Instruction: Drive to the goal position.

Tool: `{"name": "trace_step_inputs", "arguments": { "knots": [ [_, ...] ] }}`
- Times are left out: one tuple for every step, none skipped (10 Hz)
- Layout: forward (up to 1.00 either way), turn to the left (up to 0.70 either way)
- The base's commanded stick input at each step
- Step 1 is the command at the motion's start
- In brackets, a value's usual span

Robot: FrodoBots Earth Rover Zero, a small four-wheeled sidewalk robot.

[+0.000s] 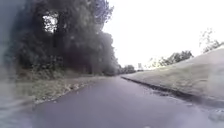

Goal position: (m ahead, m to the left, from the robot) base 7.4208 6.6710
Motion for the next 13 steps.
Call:
{"name": "trace_step_inputs", "arguments": {
  "knots": [
    [1.0, 0.01],
    [1.0, 0.13],
    [1.0, 0.26],
    [1.0, 0.39],
    [1.0, 0.17],
    [1.0, 0.0],
    [1.0, 0.0],
    [1.0, 0.0],
    [1.0, 0.0],
    [1.0, 0.0],
    [1.0, 0.07],
    [1.0, 0.23],
    [1.0, 0.32]
  ]
}}
